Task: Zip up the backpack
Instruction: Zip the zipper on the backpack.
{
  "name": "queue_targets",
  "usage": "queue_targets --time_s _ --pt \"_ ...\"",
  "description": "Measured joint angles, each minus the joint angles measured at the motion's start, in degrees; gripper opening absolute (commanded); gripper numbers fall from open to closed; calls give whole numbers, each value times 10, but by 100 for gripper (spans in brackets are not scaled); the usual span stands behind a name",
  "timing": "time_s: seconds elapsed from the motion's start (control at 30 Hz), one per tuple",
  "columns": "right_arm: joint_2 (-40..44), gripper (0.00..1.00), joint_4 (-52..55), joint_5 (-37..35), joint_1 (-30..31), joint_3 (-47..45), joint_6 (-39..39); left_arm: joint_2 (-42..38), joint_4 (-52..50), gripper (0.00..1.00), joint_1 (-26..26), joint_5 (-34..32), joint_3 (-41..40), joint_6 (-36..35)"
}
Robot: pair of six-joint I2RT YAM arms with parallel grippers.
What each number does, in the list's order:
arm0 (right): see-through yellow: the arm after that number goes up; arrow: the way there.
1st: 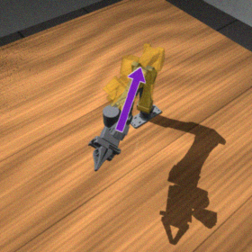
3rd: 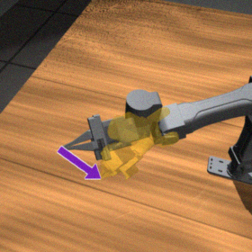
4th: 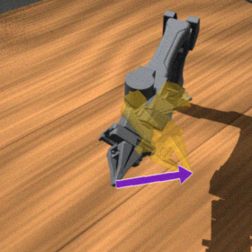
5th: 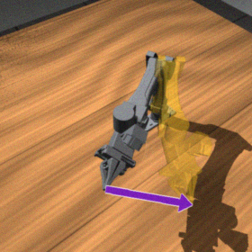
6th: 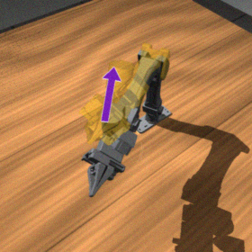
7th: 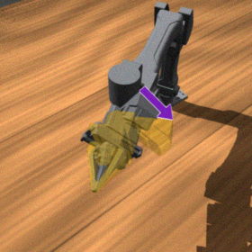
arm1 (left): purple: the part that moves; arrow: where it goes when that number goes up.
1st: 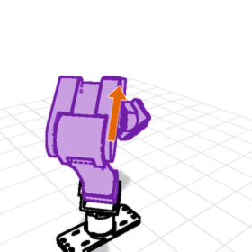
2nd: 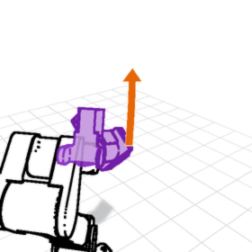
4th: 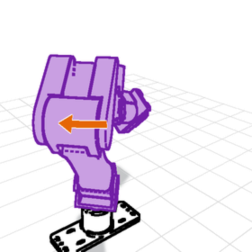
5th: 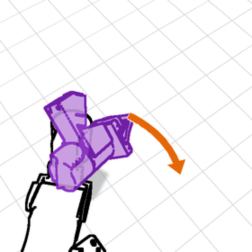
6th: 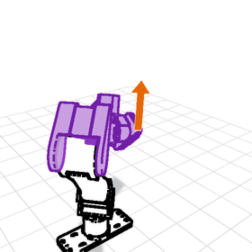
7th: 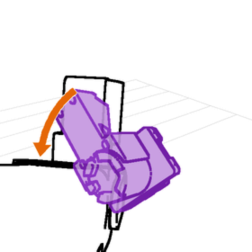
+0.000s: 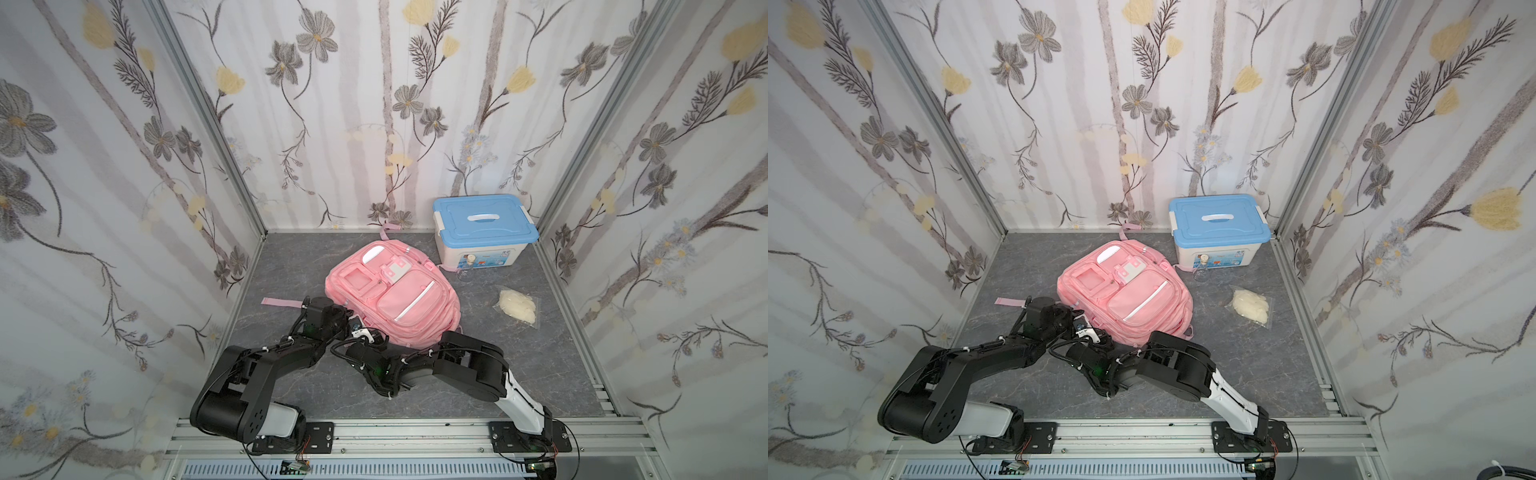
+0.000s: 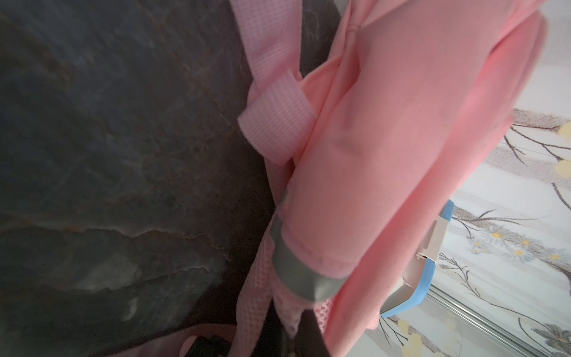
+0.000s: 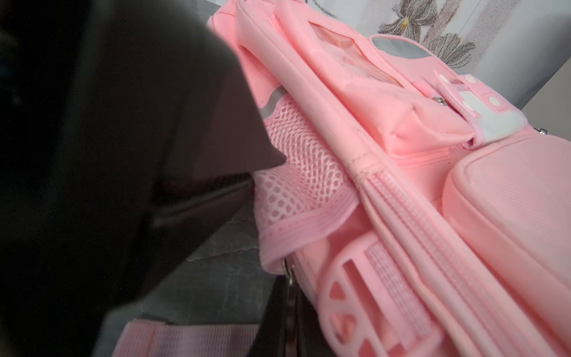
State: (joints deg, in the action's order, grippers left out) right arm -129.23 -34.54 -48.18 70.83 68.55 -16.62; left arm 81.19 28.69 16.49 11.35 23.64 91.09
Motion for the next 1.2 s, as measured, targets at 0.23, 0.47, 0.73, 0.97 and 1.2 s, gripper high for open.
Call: queue_targets --time_s 0.23,0.47,0.73,0.97,1.2 --pt "27 0 -9 24 0 -48 -7 10 2 0 -5 12 2 0" --pt "73 0 23 62 3 -87 -9 12 0 0 -29 26 6 -6" --pt "154 0 144 148 4 -104 16 0 -26 0 -97 63 -3 -52" --pt "197 0 196 214 -5 -138 36 26 -53 0 -148 117 10 -102" --pt "256 0 233 283 -29 -179 62 70 -49 0 -182 178 18 -134"
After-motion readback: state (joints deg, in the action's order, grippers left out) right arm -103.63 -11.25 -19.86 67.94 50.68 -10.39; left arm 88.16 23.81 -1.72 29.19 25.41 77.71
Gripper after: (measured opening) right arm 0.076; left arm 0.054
